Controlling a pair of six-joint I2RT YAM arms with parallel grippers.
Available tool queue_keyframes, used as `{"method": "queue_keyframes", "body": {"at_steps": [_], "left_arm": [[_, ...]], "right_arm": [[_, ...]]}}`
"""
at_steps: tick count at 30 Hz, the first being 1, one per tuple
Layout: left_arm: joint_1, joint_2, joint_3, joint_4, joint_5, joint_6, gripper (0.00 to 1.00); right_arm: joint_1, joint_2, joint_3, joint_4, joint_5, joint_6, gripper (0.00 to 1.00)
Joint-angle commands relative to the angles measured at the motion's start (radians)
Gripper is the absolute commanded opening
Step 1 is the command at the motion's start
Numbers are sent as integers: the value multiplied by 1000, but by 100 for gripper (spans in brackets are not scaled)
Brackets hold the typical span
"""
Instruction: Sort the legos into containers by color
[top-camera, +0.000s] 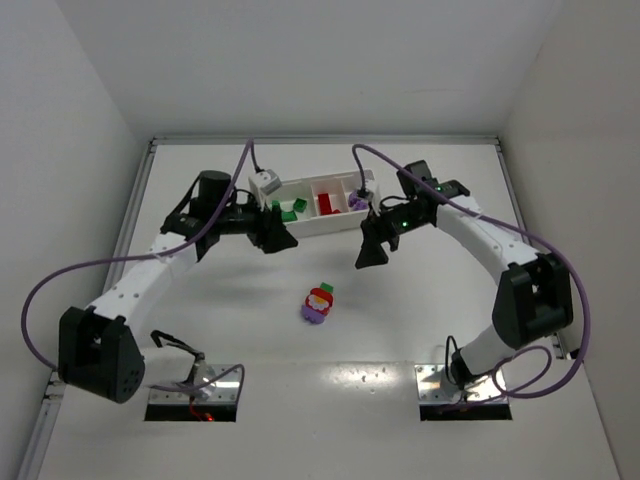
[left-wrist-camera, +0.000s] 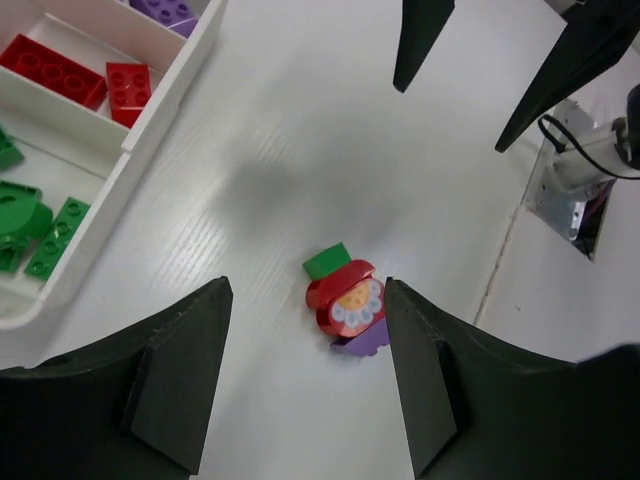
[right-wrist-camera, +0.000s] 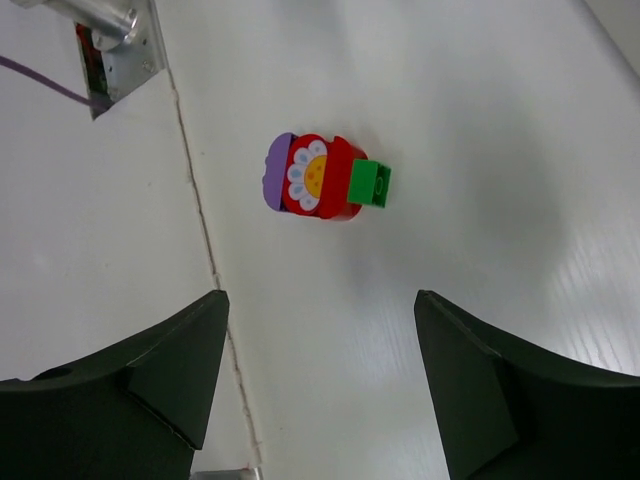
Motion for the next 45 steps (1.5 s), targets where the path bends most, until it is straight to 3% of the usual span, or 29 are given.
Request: {"method": "queue_keyframes", "body": {"at_steps": [1, 3, 4, 6, 12, 17, 19, 28, 45], "left_arm": [[23, -71, -46, -42, -33, 77, 69], [60, -94, -58, -53, -34, 77, 69], [70, -117, -69, -66, -34, 95, 69], [83, -130, -69, -85, -44, 120, 69], [146, -139, -69, -105, -64, 120, 69], [237, -121, -58, -105, -35, 111, 69], [301, -108, -58, -105, -8, 86, 69], [536, 51, -28, -105, 230, 17, 70], [565, 79, -17, -136, 272, 37, 71]], "right_arm": [[55, 58, 46, 11, 5, -103, 75], [101, 116, 112, -151, -14, -205, 75], [118, 176, 192, -220, -14, -350, 74], [162, 212, 255, -327, 52, -451, 74], [233, 121, 156, -233, 291, -702, 78], [254, 155, 128, -268, 339, -969, 78], [265, 155, 87, -198, 361, -1026, 78], [351, 242, 128, -161, 332, -1141, 73], [462, 436, 232, -95, 342, -1151, 71]]}}
